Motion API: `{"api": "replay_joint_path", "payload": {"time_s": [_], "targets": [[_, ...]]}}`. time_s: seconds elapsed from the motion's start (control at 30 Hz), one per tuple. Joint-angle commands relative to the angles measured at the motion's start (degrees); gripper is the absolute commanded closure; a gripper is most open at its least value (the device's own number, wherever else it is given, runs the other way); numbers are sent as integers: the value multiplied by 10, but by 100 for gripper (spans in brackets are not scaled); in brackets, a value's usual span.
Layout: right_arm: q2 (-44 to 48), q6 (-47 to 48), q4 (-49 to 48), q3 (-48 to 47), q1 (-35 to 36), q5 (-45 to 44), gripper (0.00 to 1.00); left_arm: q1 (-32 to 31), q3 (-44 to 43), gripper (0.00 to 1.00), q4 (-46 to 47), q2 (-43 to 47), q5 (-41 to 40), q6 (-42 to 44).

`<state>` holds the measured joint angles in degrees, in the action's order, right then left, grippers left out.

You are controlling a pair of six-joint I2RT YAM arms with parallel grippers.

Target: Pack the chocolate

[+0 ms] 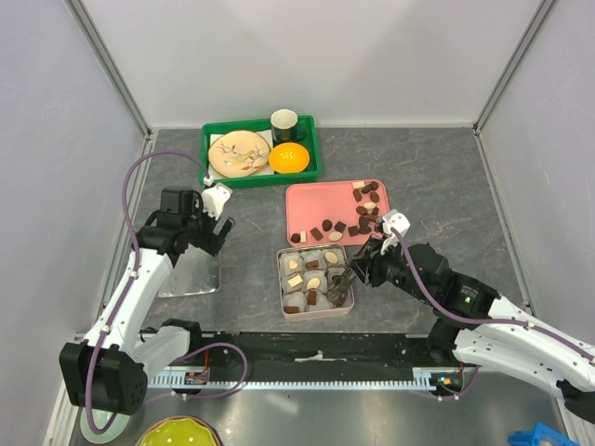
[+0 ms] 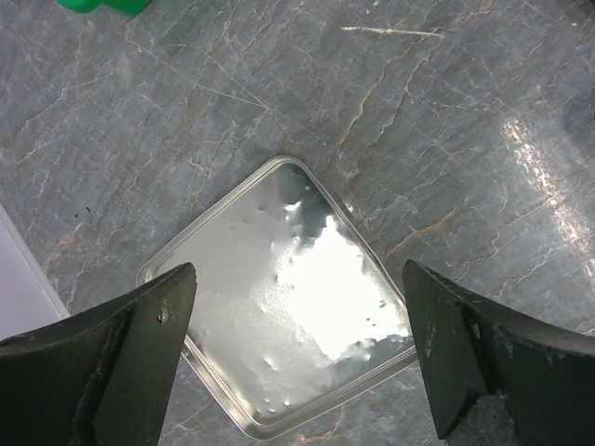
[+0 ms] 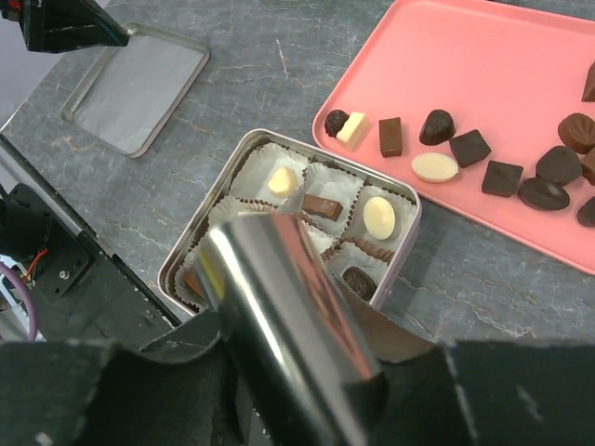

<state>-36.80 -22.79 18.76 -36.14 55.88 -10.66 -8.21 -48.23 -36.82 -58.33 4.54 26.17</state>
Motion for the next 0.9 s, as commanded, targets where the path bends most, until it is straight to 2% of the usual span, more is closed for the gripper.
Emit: {"api": "replay_joint_path", "payload": {"time_s": [0.0,0.17,0.4,0.5,0.53,0.67,0.77,0.87], "targets": [[7,6,-32,-4,3,-19,60,0,-13,1,-1,10,-8,-5],[14,13,-26,-16,3,-26,59,0,-13,1,-1,10,-8,-4],[20,48,-4,-80,3,-97,65,1,-19,1,-4,14,-8,-4],[-1,75,30,-125,3,-197,70,0,-19,1,-4,17,-8,-5],[-19,81,49,-152,2,-258,70,1,-17,1,-3,18,-6,-4],[-96,96,115,-231,-1,-383,68,1,-6,1,-3,24,0,-6],[-157,100,155,-288,-28,-393,68,1,8,1,2,30,-6,0],[-218,100,195,-328,-125,-343,67,1,23,1,3,41,-4,7]]}}
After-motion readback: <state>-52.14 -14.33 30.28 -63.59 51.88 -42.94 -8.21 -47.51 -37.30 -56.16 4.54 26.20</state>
